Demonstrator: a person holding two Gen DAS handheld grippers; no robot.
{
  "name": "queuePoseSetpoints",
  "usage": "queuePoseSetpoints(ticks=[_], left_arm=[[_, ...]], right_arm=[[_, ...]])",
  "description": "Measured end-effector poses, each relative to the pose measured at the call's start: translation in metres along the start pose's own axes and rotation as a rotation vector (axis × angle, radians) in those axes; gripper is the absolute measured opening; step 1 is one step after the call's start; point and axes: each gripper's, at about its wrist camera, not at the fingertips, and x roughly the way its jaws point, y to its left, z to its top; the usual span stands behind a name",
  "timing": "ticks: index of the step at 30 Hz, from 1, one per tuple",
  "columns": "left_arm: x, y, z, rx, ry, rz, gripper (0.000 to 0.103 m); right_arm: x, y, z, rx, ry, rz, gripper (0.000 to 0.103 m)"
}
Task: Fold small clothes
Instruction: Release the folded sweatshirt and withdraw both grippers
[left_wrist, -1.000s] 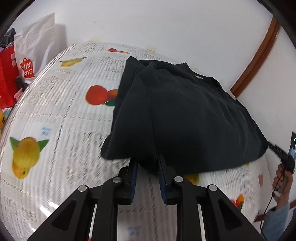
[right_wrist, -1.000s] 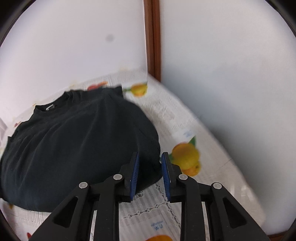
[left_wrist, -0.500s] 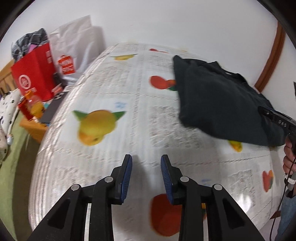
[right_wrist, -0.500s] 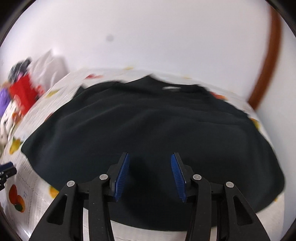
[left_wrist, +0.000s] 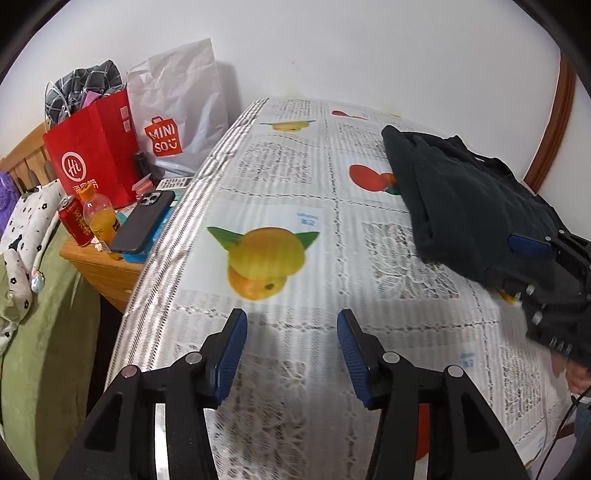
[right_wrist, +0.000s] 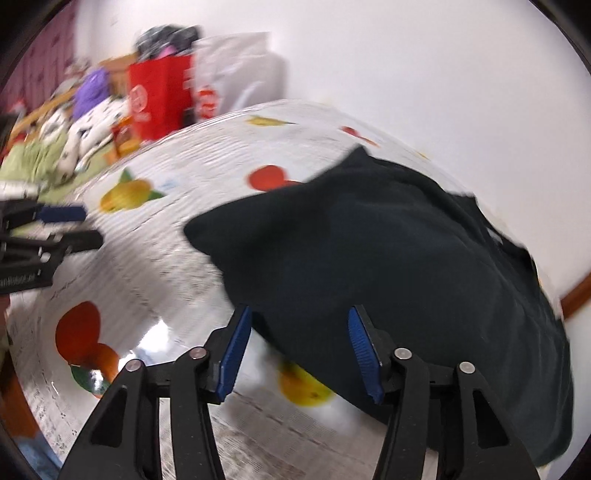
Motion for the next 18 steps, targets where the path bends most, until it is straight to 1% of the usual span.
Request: queuePoseSetpoints(ticks=[3, 6, 9, 11, 12, 13, 14, 15, 16, 18], left_arm=[[0.001, 0.004, 0.000, -0.006, -0.004, -0.008, 0.048], [0.001, 0.008, 0.001, -0.020, -0.006, -0.020, 0.049], [0.002, 0.011, 0.001, -0.028, -0.007, -0.035, 0.051], [0.002, 0.011, 0.001, -0.028, -0.007, -0.037, 0.052], [0.002, 0.011, 0.001, -0.027, -0.006, -0.037, 0.052], [0.003, 0.010, 0.001, -0.024, -0.006, -0.035, 0.053], [0.003, 0.009, 0.001, -0.020, -0.005, -0.031, 0.054], [0.003, 0.008, 0.001, -0.015, -0.003, -0.025, 0.054], [0.003, 0.005, 0.002, -0.006, -0.001, -0.013, 0.054], [0.003, 0.002, 0.003, 0.001, 0.003, -0.016, 0.054]], right_arm=[[0.013, 0.023, 0.007, -0.078, 0.006, -0.020, 0.055], [0.024, 0.029, 0.017, -0.104, -0.007, -0.059, 0.055], [0.040, 0.035, 0.033, -0.102, -0.023, -0.093, 0.055], [0.047, 0.033, 0.042, -0.070, -0.034, -0.099, 0.055], [0.051, 0.030, 0.045, -0.049, -0.033, -0.092, 0.051], [0.055, 0.027, 0.049, -0.024, -0.026, -0.082, 0.041], [0.058, 0.024, 0.052, -0.004, -0.018, -0.085, 0.035], [0.060, 0.022, 0.054, -0.001, -0.012, -0.099, 0.025], [0.063, 0.020, 0.056, 0.003, -0.011, -0.104, 0.022], [0.061, 0.009, 0.058, 0.043, -0.022, -0.054, 0.020]])
